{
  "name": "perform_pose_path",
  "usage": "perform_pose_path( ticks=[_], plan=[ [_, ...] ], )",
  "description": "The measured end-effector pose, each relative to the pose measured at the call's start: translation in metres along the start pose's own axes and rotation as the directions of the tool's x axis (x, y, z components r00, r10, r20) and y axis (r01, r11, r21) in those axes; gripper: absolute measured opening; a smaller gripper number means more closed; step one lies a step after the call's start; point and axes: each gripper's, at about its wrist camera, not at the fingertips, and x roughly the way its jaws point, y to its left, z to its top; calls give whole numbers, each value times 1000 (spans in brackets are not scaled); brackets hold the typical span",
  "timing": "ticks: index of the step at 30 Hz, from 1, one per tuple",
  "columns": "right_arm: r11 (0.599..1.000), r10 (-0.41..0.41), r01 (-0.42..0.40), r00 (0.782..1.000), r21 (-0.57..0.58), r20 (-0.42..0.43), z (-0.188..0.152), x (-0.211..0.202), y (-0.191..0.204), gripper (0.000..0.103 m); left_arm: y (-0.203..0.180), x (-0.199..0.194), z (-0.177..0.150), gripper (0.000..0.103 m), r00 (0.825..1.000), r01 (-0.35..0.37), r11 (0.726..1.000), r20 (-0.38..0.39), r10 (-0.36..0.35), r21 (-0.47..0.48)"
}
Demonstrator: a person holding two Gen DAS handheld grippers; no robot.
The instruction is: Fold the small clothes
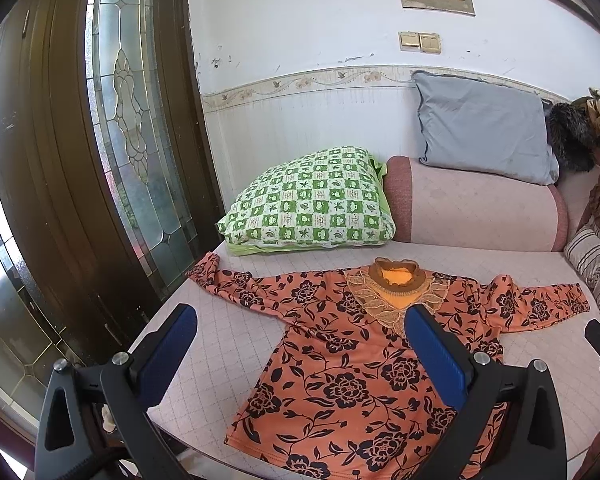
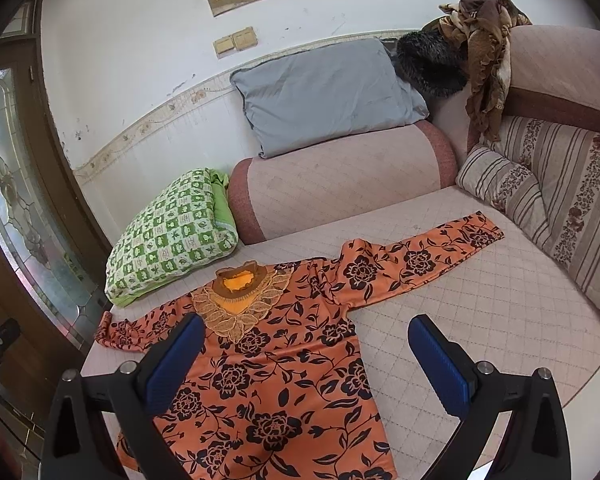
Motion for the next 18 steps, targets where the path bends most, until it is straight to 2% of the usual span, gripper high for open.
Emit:
perform_pose_path(
  ticks=[18],
  plan=[
    [1000,-14,14,1000,-6,-18,-6,12,3,103,-4,17,-7,103,1000,3,1000,-24,-3,8]
  ],
)
